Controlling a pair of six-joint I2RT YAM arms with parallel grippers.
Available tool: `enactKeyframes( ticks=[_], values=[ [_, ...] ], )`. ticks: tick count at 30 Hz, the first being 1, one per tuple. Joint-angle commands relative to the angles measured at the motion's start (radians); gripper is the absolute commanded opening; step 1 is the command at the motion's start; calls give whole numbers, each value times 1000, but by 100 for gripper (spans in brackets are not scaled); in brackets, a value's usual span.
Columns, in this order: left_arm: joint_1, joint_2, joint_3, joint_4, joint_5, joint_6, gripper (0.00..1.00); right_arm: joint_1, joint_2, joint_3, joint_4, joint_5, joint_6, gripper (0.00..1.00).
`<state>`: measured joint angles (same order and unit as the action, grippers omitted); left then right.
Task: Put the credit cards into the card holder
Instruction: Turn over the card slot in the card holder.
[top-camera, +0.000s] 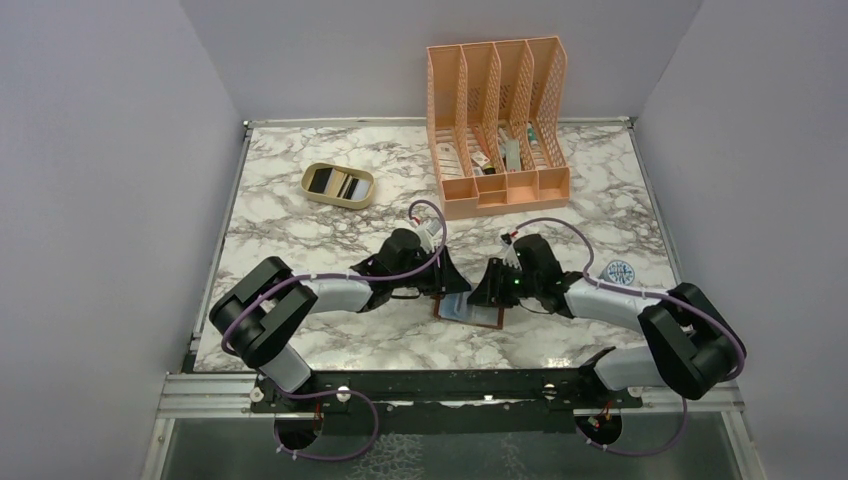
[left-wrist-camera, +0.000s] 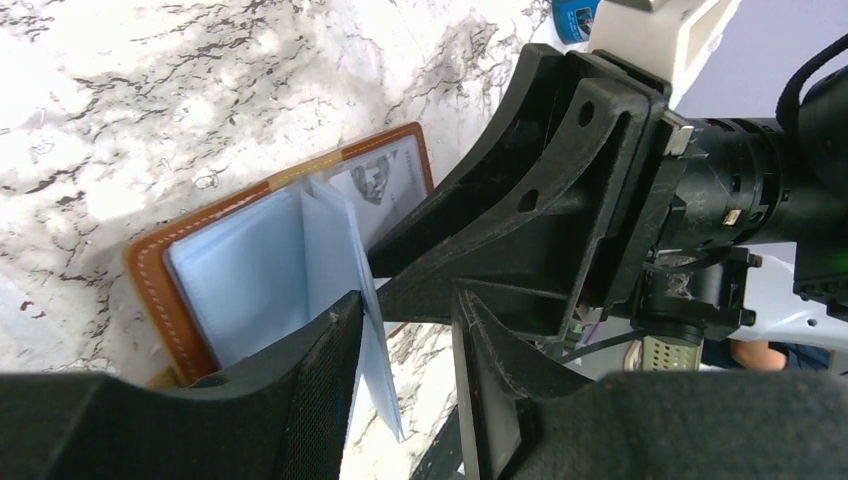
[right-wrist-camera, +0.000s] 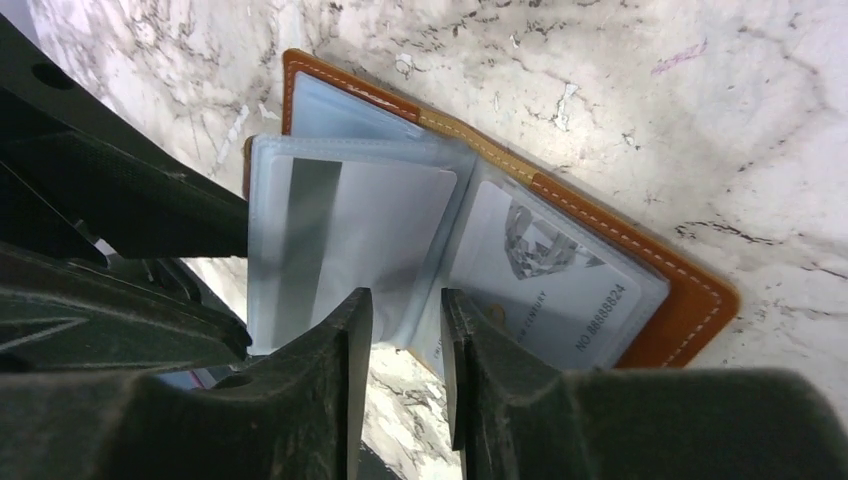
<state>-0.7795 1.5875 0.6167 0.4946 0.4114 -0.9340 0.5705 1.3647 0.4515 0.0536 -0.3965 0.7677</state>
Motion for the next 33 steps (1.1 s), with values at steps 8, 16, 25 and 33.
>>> enactKeyframes(
  ticks=[8, 16, 25, 33],
  values=[
    [-21, -11, 38, 30, 30, -6, 40, 6, -125, -15, -42, 44, -47, 44],
    [-39, 0, 54, 30, 22, -11, 40, 6, -233, -22, -95, 35, -57, 49],
    [-58, 20, 67, 30, 12, -12, 40, 6, -287, -33, -100, 8, -35, 52],
    [-59, 30, 59, 30, 0, -9, 40, 6, -290, -36, -96, -4, -21, 52]
  ],
)
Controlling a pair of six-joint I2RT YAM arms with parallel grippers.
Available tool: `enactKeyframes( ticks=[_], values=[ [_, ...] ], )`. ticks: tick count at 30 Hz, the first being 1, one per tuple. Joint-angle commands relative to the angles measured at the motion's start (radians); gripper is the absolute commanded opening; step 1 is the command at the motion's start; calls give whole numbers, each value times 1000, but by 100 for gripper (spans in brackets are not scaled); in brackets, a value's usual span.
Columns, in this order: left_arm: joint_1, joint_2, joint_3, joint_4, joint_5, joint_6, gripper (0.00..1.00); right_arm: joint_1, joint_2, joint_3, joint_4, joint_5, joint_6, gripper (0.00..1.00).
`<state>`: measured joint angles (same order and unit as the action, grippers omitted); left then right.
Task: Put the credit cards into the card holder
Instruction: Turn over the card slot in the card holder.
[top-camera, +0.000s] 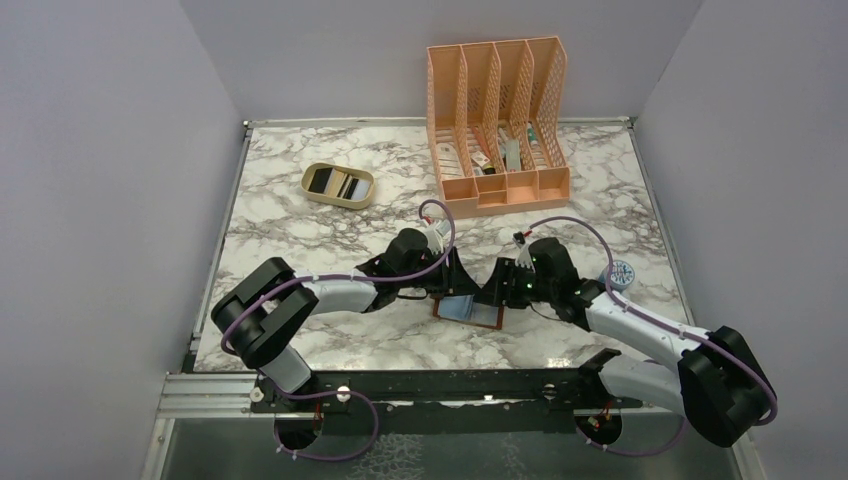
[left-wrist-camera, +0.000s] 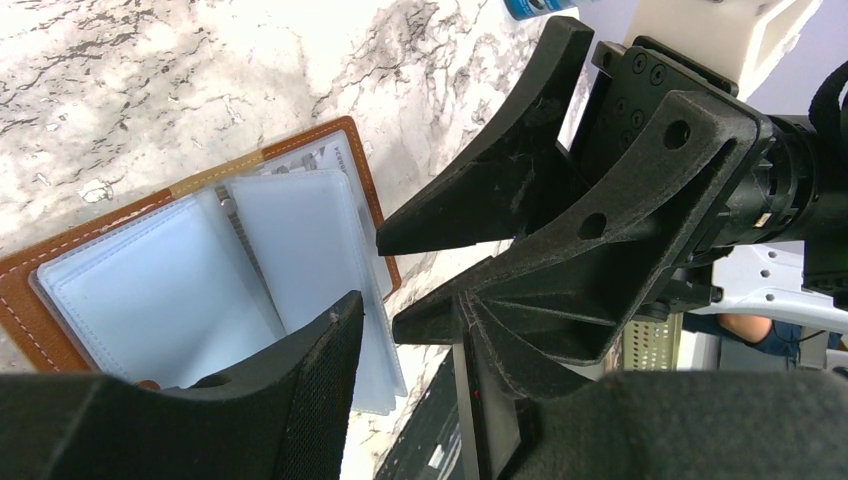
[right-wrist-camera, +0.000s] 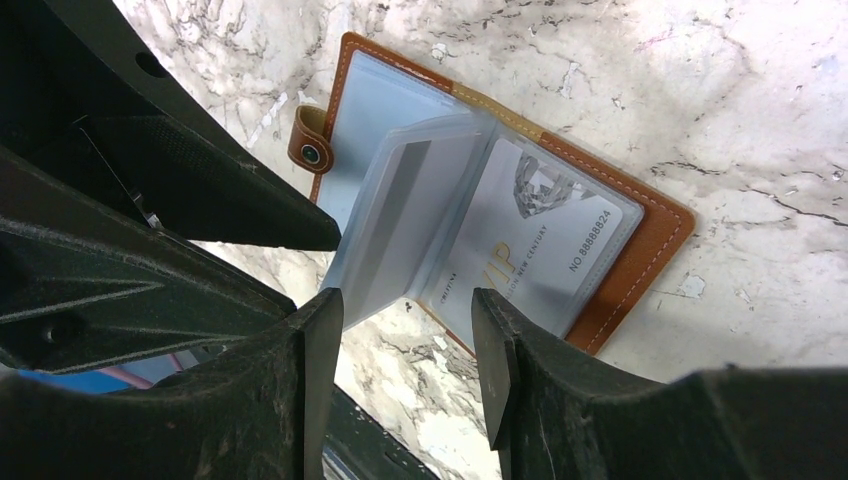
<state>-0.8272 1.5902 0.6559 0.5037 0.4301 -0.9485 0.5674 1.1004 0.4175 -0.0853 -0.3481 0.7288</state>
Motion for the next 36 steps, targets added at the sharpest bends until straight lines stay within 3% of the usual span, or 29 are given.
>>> enactKeyframes(
  ticks=[1, 16, 26, 36],
  values=[
    [-12, 32, 19, 21, -19, 5, 40, 9, -27, -2, 42, -52, 20, 52],
    [-12, 29, 13, 21, -29, 13, 36, 9, -53, 7, 18, -54, 29, 51],
    [-12, 21, 5, 21, -36, 16, 22, 9, -95, 4, -65, 14, 9, 42],
    [-12, 18, 1, 21, -38, 16, 25, 9, -194, 36, -204, 103, 7, 46]
  ],
)
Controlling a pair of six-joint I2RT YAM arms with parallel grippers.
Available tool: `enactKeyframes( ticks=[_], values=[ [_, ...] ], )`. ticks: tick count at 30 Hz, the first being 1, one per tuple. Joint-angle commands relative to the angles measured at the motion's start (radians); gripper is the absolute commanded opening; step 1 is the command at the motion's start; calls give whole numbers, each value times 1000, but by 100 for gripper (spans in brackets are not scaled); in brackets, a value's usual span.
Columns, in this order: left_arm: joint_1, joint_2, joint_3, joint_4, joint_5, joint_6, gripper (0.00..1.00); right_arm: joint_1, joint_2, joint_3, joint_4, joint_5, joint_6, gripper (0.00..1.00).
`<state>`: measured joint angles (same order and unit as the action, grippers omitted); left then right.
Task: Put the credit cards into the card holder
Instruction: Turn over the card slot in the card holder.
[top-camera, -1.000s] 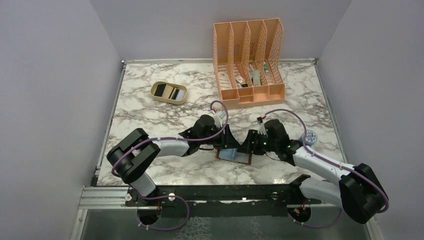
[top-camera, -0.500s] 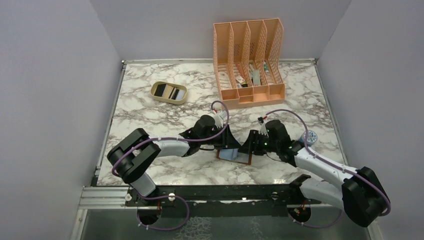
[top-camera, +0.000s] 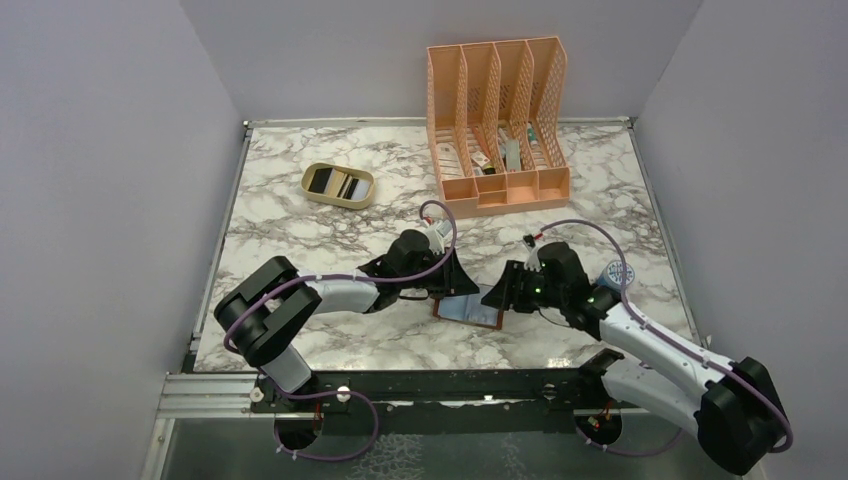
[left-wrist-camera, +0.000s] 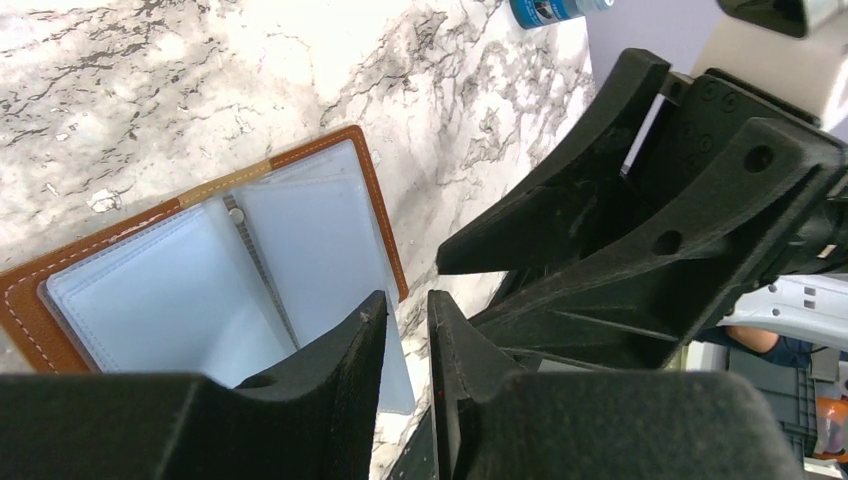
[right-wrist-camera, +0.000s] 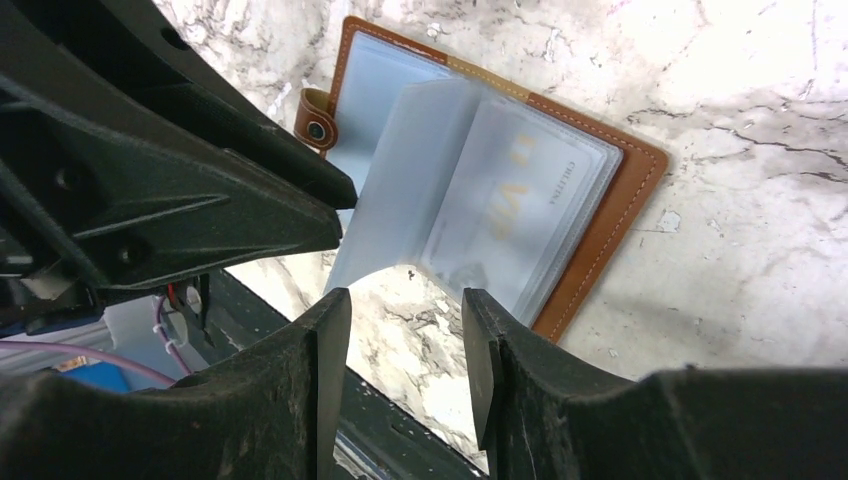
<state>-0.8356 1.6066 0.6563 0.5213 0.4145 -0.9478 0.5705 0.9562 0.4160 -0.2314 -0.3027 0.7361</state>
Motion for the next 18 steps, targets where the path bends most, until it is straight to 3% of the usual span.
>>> enactKeyframes(
  ticks=[1, 10, 14, 18],
  values=[
    [-3, 2, 2, 3, -22, 14, 25, 6, -61, 38, -67, 63, 0, 46],
    [0, -24, -8, -35, -75, 29, 26, 6, -96, 43, -80, 73, 4, 46],
    [15, -79, 13, -179, -158, 90, 33, 6, -76, 29, -55, 51, 7, 46],
    [33, -139, 90, -436, -324, 194, 39, 6, -45, 29, -45, 43, 9, 44]
  ],
)
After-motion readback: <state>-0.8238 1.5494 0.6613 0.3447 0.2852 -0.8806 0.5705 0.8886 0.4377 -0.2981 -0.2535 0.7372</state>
